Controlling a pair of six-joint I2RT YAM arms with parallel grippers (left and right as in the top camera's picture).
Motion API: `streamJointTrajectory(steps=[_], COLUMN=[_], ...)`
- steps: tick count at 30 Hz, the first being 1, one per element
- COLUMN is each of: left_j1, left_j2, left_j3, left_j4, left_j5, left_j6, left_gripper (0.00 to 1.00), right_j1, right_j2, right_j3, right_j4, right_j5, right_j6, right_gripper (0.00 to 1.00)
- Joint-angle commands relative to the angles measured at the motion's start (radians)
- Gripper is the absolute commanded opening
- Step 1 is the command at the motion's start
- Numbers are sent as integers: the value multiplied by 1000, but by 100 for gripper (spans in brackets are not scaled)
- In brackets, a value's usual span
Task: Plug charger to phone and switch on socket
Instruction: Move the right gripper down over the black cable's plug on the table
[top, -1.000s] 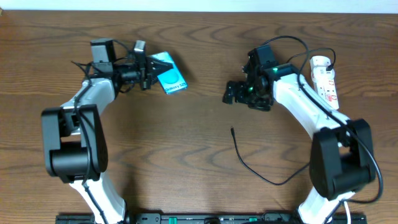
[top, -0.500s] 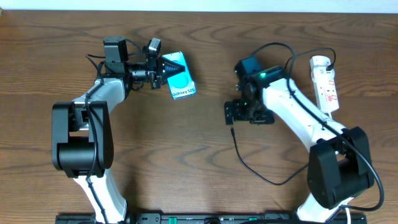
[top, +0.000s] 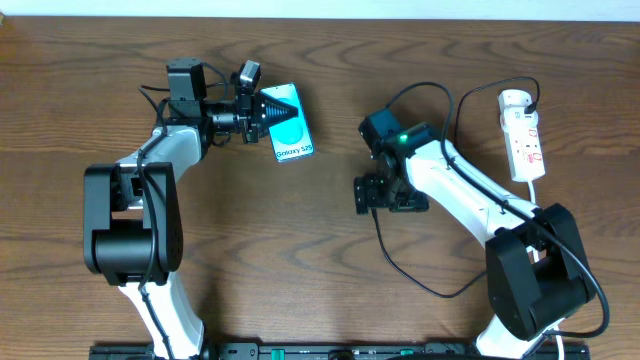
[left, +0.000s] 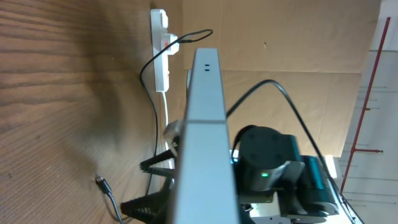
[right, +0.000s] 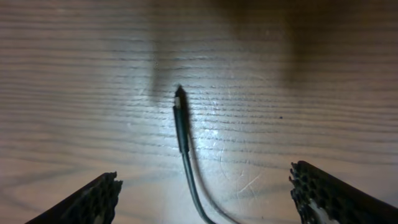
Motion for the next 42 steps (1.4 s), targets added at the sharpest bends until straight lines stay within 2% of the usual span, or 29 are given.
streamJointTrajectory(steps=[1,4,12,23,32,42], left_j1=[-6,-6,-6,-6,-6,-6], left_j2=[-1,-1,-1,-1,-1,-1], left_j3=[0,0,0,0,0,0], left_j4=[6,6,6,6,6,6], left_j5=[45,45,45,45,34,35], left_j6=[28,32,35,40,47,54], left_gripper=[7,7,7,7,7,7], right_j1=[7,7,7,20,20,54], right_j2=[-4,-4,-4,-4,-4,-4], right_j3=[-48,-68,-102,-158,-158,-160], right_j4=[26,45,101,184,219,238], right_j5=[2,-15,-15,-26,-42,-37], right_j6=[35,48,61,13,-65,-74], right_gripper=[84,74,68,73,68,68])
